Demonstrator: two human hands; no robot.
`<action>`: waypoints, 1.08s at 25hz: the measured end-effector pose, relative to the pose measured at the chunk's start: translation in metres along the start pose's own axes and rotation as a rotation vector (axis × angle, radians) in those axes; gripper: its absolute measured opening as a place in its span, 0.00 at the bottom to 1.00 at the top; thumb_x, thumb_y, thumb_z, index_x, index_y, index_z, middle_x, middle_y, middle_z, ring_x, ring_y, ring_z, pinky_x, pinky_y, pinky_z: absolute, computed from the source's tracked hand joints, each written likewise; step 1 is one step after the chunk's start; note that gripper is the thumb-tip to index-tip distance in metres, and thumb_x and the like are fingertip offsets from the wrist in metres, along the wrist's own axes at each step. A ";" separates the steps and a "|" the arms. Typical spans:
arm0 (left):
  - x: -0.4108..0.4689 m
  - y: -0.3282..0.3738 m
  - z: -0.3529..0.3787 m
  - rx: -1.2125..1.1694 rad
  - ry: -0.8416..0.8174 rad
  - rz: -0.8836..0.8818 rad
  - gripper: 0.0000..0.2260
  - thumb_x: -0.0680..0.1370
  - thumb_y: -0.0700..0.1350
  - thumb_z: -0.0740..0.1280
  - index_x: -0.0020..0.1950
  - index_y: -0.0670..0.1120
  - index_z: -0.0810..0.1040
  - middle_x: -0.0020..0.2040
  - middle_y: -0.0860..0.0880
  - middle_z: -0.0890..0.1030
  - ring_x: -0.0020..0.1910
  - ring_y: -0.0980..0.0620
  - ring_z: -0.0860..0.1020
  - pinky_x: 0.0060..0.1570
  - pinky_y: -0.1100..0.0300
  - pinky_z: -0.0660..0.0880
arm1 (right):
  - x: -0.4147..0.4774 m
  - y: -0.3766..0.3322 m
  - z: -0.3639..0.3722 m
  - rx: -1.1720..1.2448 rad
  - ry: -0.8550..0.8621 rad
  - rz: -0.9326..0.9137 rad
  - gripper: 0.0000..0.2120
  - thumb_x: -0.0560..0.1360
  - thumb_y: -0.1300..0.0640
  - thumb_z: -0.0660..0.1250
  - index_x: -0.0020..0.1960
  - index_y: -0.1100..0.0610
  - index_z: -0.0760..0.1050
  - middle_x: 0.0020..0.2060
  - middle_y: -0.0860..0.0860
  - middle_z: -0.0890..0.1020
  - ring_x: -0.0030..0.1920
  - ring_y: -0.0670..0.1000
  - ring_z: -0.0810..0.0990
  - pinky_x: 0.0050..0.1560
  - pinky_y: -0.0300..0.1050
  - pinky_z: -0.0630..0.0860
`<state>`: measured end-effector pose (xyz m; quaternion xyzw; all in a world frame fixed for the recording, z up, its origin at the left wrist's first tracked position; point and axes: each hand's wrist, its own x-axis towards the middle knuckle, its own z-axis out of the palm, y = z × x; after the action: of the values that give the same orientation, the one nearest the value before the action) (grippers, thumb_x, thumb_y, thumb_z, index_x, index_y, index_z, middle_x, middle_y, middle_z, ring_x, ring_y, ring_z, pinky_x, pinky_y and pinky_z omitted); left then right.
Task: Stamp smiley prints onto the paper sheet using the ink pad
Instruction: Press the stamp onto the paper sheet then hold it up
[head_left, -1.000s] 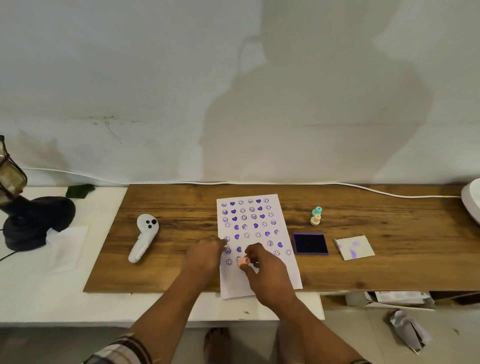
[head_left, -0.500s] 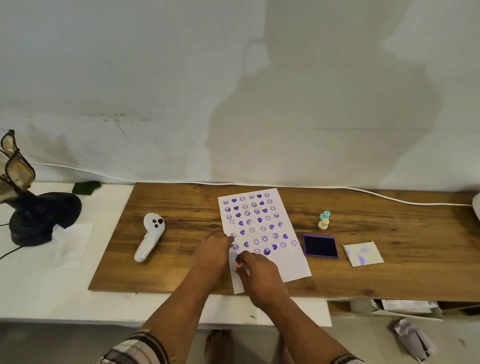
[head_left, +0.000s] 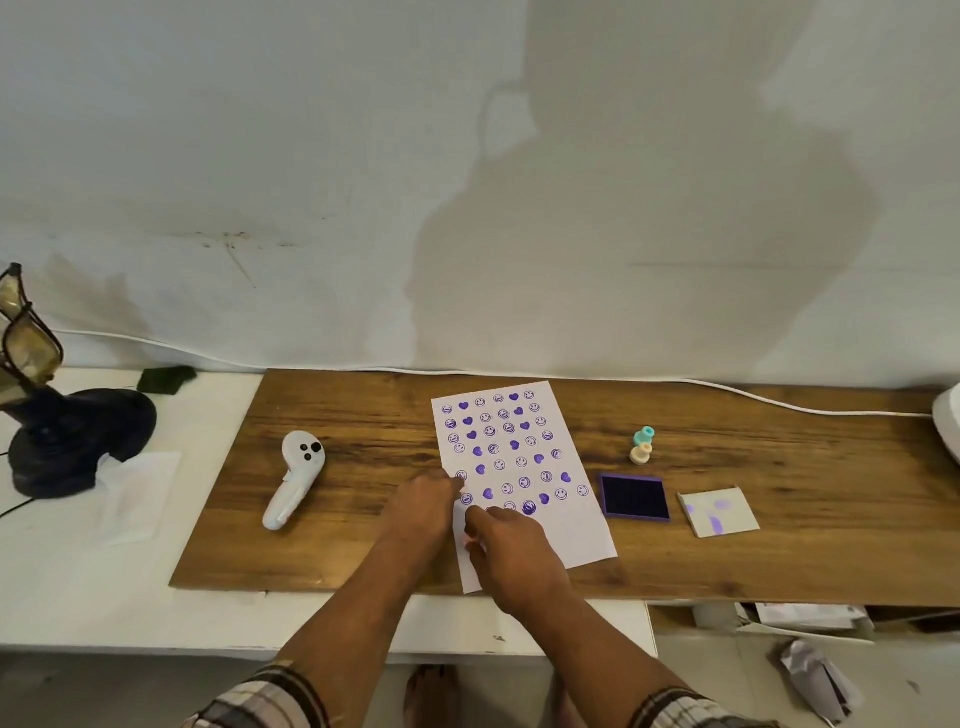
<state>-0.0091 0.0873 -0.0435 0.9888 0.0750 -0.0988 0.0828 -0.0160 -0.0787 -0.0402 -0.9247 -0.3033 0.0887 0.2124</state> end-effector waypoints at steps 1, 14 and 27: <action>0.000 0.000 0.000 0.004 -0.002 0.002 0.22 0.82 0.54 0.66 0.76 0.50 0.71 0.70 0.47 0.79 0.63 0.46 0.81 0.57 0.55 0.80 | 0.000 0.000 0.001 -0.005 -0.001 0.001 0.17 0.83 0.48 0.67 0.70 0.50 0.72 0.61 0.53 0.84 0.56 0.54 0.82 0.61 0.46 0.78; -0.022 0.013 -0.031 -1.129 0.280 -0.261 0.10 0.79 0.46 0.72 0.56 0.60 0.85 0.55 0.52 0.88 0.45 0.55 0.86 0.39 0.55 0.85 | -0.015 -0.002 -0.052 1.301 0.530 0.772 0.17 0.66 0.55 0.85 0.51 0.53 0.83 0.46 0.47 0.90 0.48 0.50 0.89 0.49 0.50 0.86; -0.041 0.085 -0.151 -1.600 0.336 -0.272 0.06 0.80 0.45 0.72 0.53 0.43 0.82 0.46 0.48 0.89 0.43 0.51 0.88 0.37 0.61 0.82 | -0.016 -0.017 -0.174 1.753 0.551 0.513 0.24 0.66 0.58 0.84 0.60 0.56 0.82 0.51 0.59 0.89 0.50 0.61 0.90 0.47 0.55 0.86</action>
<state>-0.0071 0.0264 0.1235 0.6150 0.2528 0.1242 0.7365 0.0134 -0.1345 0.1237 -0.4631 0.1439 0.1075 0.8679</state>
